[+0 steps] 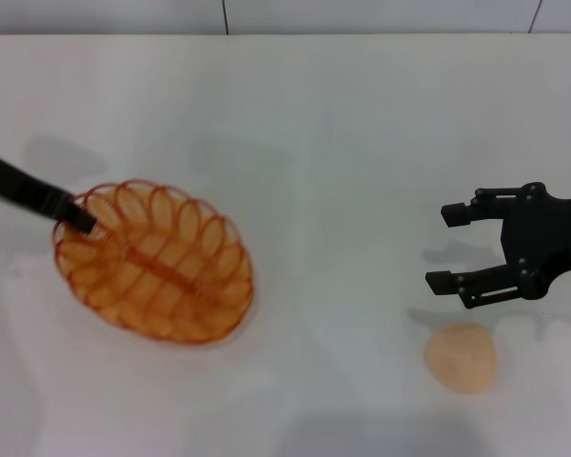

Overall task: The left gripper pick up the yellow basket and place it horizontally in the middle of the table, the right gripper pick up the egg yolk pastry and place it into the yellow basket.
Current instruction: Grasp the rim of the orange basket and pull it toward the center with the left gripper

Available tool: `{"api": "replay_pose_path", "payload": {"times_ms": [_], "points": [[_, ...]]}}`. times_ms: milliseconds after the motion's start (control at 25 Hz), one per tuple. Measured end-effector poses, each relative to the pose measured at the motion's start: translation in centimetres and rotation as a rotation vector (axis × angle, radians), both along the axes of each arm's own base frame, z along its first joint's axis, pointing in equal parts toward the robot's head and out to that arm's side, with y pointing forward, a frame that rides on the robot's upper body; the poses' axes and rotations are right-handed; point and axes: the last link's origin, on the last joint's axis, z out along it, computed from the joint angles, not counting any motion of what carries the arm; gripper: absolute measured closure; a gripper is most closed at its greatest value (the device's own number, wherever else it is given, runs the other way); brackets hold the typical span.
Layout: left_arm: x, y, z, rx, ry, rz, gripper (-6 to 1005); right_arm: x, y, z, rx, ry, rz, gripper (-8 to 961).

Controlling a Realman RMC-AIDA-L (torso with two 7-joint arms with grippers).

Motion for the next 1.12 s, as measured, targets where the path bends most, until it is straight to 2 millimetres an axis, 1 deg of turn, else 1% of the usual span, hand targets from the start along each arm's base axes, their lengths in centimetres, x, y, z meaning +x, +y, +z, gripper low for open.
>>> {"api": "replay_pose_path", "payload": {"times_ms": [240,400,600,680,920,1120], "points": [[1.3,1.0,-0.6,0.052,-0.073,-0.027,914,0.0,0.1,0.0,0.002,0.001,0.001,96],[2.2,1.4,-0.9,0.102,-0.158,0.001,916,0.0,0.1,0.0,0.002,0.001,0.001,96],[2.1,1.4,-1.1,0.14,-0.209,0.054,917,-0.1,0.1,0.0,0.002,0.001,0.004,96],[1.8,1.2,-1.7,0.146,-0.242,0.103,917,-0.2,0.2,0.0,0.001,0.001,0.007,95],[1.0,1.2,-2.5,0.163,-0.257,0.202,916,-0.5,0.2,0.1,-0.001,0.003,0.017,95],[0.9,1.2,-2.6,0.184,-0.268,0.269,916,-0.8,0.2,0.1,-0.005,0.012,0.025,95]]}}
